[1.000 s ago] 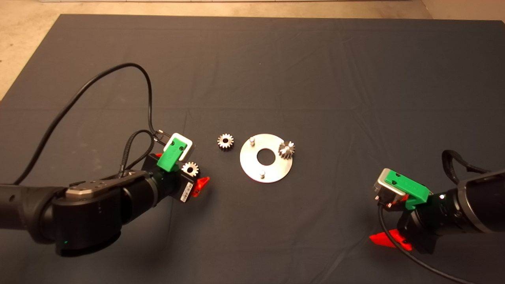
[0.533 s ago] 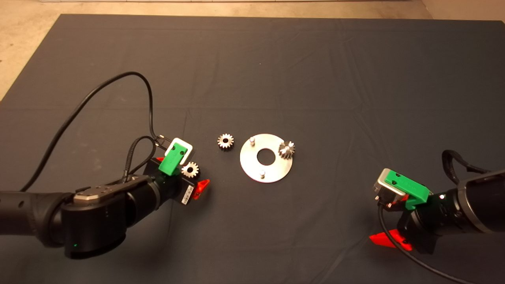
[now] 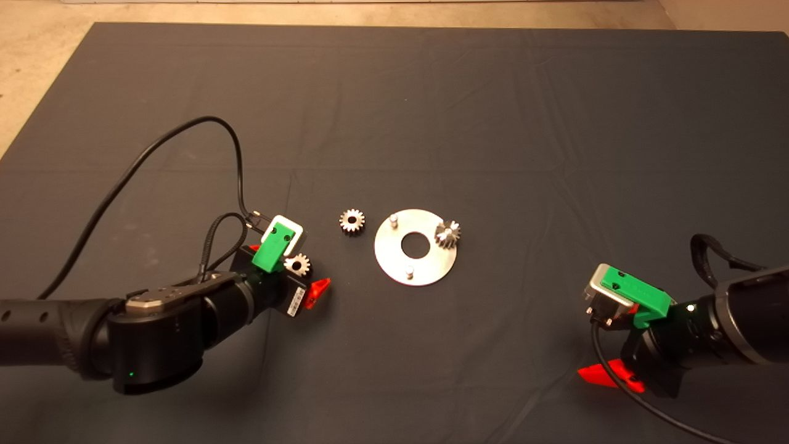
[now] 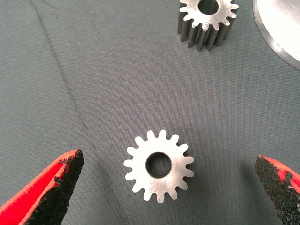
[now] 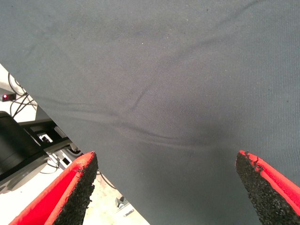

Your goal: Install three planetary gears onto the carrier pins

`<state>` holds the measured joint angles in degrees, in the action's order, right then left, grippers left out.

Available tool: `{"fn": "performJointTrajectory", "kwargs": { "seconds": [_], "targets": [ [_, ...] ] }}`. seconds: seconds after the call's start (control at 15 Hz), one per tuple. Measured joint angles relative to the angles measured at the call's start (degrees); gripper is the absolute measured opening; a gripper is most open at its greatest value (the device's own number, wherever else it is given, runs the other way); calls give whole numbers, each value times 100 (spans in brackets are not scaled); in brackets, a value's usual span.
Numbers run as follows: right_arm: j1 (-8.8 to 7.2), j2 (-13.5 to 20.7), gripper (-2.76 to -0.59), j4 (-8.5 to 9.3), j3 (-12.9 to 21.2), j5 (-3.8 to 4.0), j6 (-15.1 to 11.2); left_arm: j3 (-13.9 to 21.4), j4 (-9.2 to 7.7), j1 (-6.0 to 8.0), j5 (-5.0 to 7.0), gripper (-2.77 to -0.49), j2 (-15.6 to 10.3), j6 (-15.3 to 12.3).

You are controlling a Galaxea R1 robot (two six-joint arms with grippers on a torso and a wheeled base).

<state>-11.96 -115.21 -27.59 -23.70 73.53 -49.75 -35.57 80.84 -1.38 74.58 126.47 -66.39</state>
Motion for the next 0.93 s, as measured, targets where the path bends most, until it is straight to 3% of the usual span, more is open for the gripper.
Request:
{"fn": "performJointTrajectory", "kwargs": {
  "seconds": [0.53,0.67,0.8,0.93],
  "targets": [
    [2,2,-118,-2,-1,0,0,-34,165,-146,-6,-62,-15,2],
    [14,13,-118,-2,0,3,0,-52,246,-300,-11,-62,-12,2],
    [67,13,-118,0,0,0,4,-130,255,-332,-33,-62,-17,2],
    [69,14,-118,0,0,3,9,-188,260,-332,-159,-62,-26,2]
  ]
}}
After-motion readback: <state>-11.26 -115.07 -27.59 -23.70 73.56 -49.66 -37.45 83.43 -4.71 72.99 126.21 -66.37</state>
